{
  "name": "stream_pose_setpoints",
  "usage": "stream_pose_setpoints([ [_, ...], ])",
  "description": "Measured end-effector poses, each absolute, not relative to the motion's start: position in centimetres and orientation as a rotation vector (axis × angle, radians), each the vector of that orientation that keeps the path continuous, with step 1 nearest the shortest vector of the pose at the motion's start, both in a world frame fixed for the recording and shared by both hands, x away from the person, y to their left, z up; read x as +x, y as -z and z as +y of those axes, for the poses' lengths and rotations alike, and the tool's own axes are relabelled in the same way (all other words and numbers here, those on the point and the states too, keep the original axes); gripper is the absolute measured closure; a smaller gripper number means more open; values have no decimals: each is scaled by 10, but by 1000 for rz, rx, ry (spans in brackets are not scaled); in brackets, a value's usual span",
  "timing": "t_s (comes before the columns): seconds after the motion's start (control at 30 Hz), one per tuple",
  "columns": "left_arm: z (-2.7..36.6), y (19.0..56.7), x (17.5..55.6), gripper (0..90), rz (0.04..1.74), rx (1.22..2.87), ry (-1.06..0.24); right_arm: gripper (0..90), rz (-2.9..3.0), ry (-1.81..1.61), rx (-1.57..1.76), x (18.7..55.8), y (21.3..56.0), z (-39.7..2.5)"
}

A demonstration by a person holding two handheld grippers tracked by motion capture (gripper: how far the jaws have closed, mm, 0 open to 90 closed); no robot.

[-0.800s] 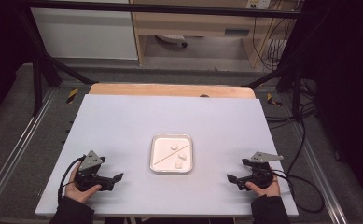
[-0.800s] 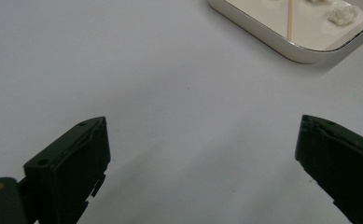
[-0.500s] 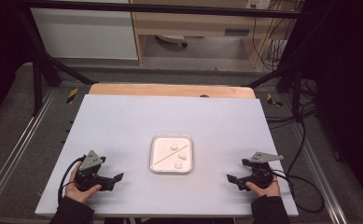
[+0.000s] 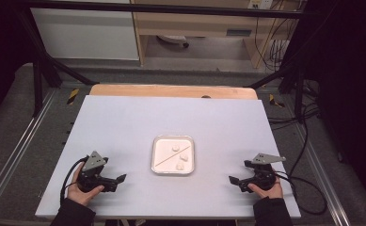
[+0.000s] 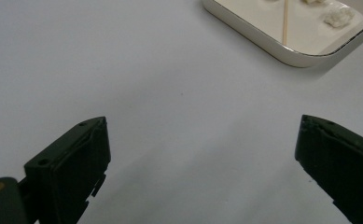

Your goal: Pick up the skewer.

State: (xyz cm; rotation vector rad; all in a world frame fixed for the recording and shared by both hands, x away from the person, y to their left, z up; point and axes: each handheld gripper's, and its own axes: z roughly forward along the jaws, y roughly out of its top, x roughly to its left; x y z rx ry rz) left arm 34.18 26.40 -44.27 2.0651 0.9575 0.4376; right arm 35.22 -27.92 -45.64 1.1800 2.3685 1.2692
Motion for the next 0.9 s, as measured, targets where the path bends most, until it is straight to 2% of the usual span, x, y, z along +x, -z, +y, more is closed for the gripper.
stream_pose_setpoints([
  [0.9,224,428,347,31,911,2123,-434,10,2365,-1255,1177,353,456,-279],
])
